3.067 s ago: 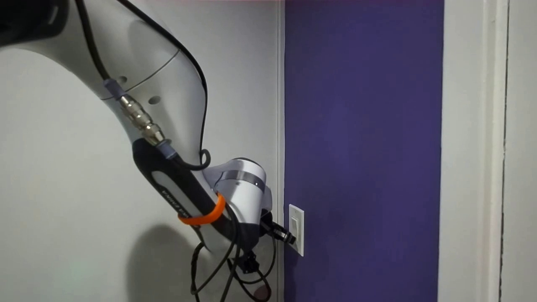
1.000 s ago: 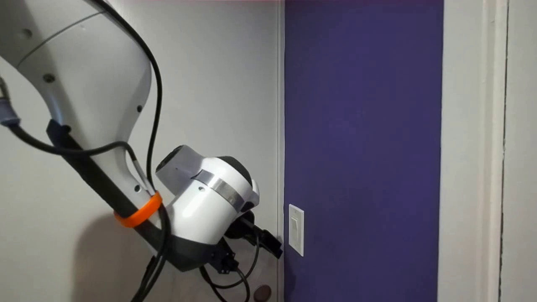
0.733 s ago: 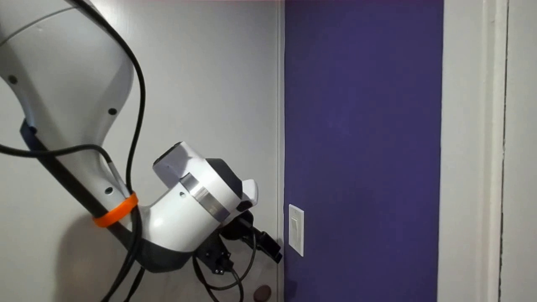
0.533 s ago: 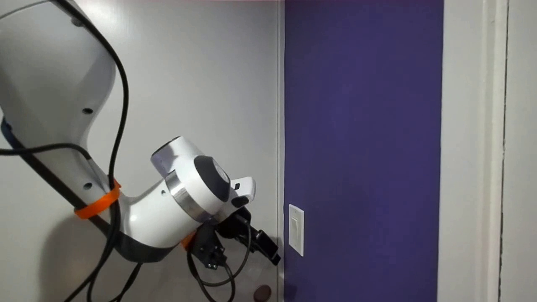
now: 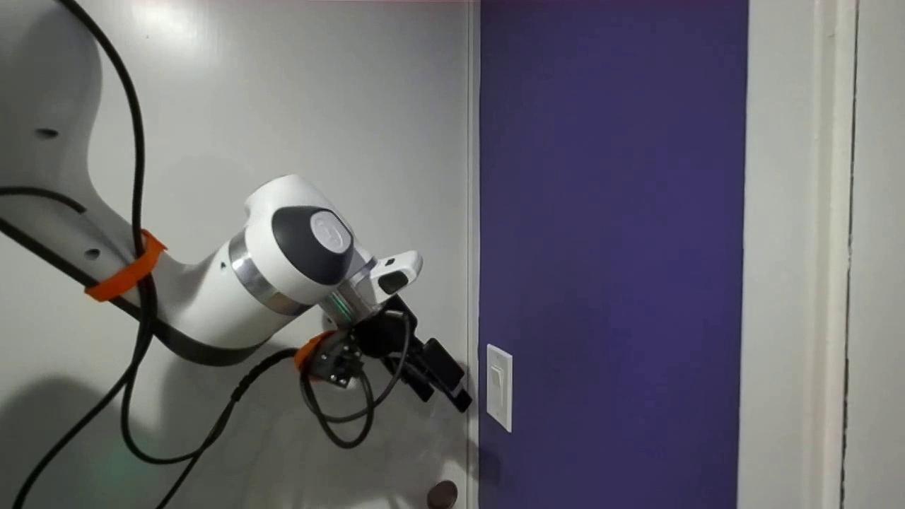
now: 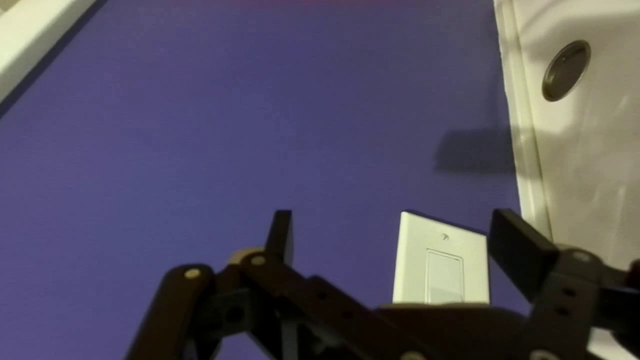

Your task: Flip the light switch on the wall

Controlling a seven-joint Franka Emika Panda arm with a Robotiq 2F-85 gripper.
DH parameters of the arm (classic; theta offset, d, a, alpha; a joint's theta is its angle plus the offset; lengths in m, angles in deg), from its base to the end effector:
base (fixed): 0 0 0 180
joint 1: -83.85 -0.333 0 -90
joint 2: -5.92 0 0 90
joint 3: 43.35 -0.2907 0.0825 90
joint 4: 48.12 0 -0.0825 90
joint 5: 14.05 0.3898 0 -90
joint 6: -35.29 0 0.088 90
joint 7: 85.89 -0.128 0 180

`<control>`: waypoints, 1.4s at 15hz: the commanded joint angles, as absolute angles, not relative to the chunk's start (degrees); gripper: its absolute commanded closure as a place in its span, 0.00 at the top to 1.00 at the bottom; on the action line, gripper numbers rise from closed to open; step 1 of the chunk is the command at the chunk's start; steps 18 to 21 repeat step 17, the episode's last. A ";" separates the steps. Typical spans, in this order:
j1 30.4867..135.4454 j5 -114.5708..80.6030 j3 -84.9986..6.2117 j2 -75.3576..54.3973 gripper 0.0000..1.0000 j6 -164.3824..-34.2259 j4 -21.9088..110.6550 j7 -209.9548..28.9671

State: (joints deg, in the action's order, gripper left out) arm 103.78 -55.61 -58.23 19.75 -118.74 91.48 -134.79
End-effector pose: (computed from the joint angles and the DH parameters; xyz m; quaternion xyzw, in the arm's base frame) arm 0.5098 -0.0296 0.3933 0.9282 -0.1630 0.2953 0.1571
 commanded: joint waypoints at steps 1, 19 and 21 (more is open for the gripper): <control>98.73 -54.23 -55.05 25.69 1.00 -110.57 91.74 -132.55; 93.67 -55.99 -53.69 30.41 1.00 -102.12 91.00 -134.33; 93.67 -55.99 -53.69 30.41 1.00 -102.12 91.00 -134.33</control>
